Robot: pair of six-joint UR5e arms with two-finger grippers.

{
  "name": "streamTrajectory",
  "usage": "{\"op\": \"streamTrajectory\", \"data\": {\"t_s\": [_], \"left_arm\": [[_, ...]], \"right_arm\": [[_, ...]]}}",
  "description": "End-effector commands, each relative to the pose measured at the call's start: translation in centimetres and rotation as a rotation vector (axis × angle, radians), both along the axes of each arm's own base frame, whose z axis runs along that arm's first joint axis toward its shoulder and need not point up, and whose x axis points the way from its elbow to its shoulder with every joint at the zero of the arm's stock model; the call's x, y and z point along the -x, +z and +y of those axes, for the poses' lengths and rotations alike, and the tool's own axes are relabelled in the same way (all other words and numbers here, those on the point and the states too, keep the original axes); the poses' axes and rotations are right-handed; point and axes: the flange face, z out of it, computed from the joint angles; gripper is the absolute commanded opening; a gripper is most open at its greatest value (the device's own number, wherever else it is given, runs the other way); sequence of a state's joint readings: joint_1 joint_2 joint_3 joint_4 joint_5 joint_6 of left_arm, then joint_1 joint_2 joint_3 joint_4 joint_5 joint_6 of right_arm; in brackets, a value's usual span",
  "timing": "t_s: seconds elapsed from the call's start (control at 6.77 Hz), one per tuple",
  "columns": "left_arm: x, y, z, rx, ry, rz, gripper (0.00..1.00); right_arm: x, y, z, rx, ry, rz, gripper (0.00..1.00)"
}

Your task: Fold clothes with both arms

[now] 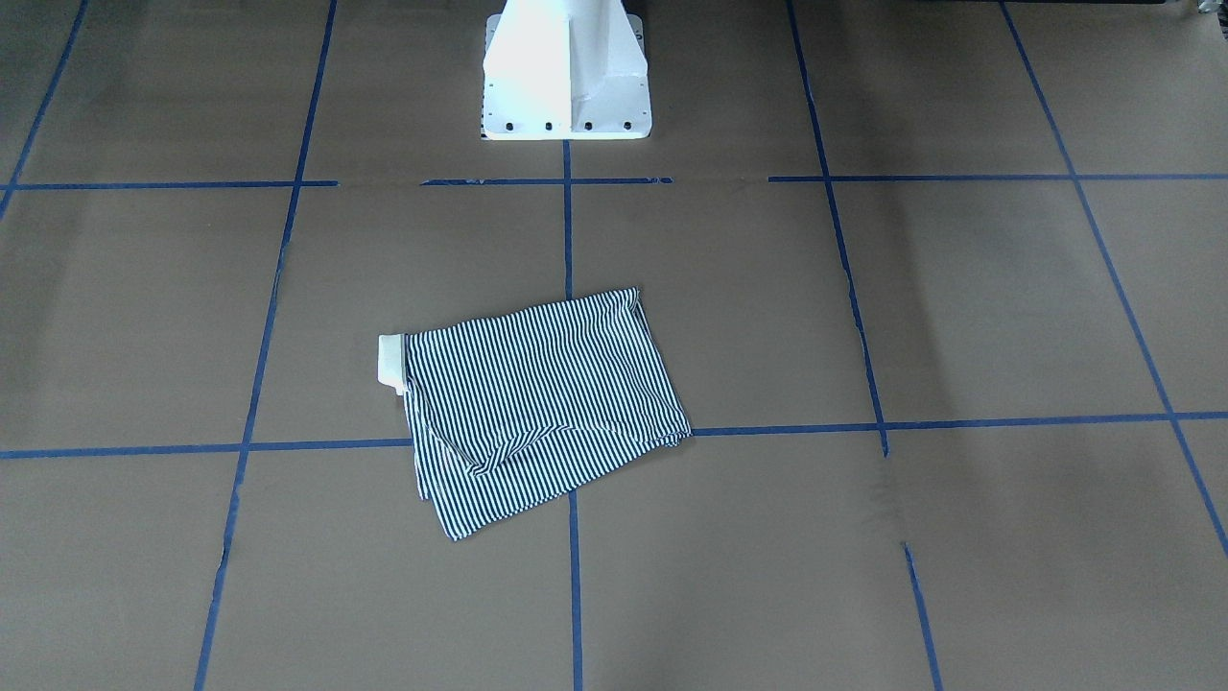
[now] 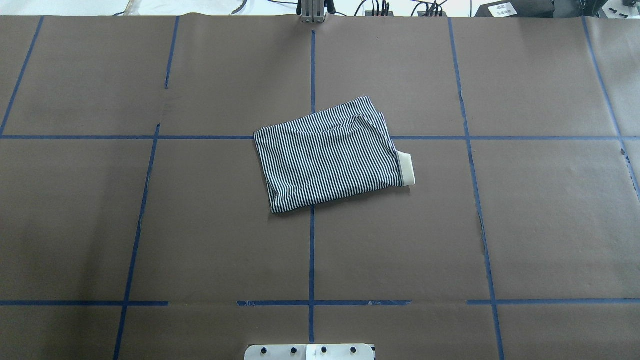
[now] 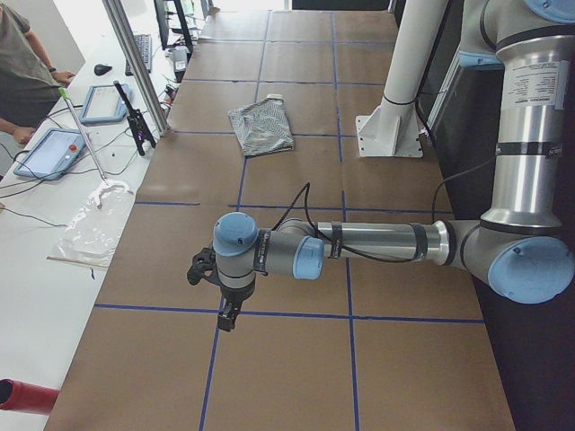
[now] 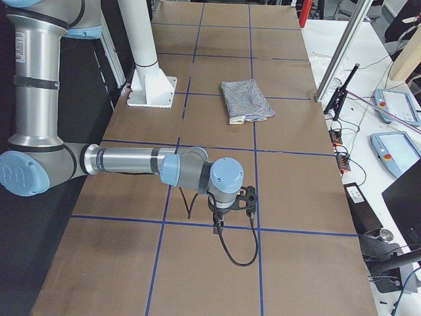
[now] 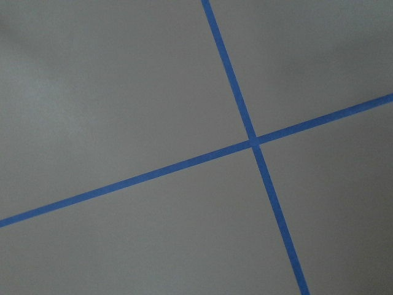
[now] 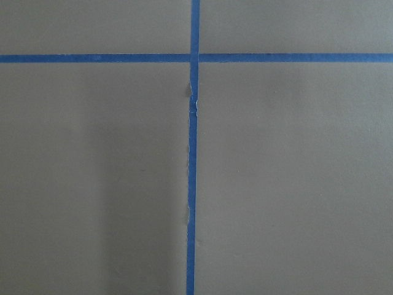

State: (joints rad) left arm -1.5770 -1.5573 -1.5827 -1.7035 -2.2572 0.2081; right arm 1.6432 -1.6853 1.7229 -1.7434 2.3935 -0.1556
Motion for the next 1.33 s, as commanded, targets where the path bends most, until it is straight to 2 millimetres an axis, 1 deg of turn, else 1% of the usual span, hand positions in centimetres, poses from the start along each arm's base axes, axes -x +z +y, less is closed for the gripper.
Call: {"op": "streamTrajectory", "data": {"t_s": [0.0, 0.15, 0.44, 0.89, 1.18], "left_arm": [[-0.1, 0.2, 0.1, 0.017, -0.003, 0.001, 1.00], [-0.1, 0.4, 0.2, 0.023, -0.005, 0.002, 1.00], [-0.2, 0.2, 0.1, 0.136, -0.146, 0.031, 1.00], [-0.3, 0.3, 0.2, 0.144, -0.143, 0.050, 1.00], [-0.3, 0.3, 0.2, 0.144, -0.143, 0.050, 1.00]], "right_arm": [[0.1, 0.0, -0.2, 0.011, 0.018, 0.001, 1.00], [0.5, -0.4, -0.6, 0.026, 0.029, 0.002, 1.00], [0.8, -0.5, -0.9, 0.027, 0.027, 0.005, 1.00], [1.1, -0.8, -1.3, 0.010, 0.024, 0.009, 1.00], [2.0, -1.1, -1.9, 0.031, 0.078, 0.009, 1.00]]}}
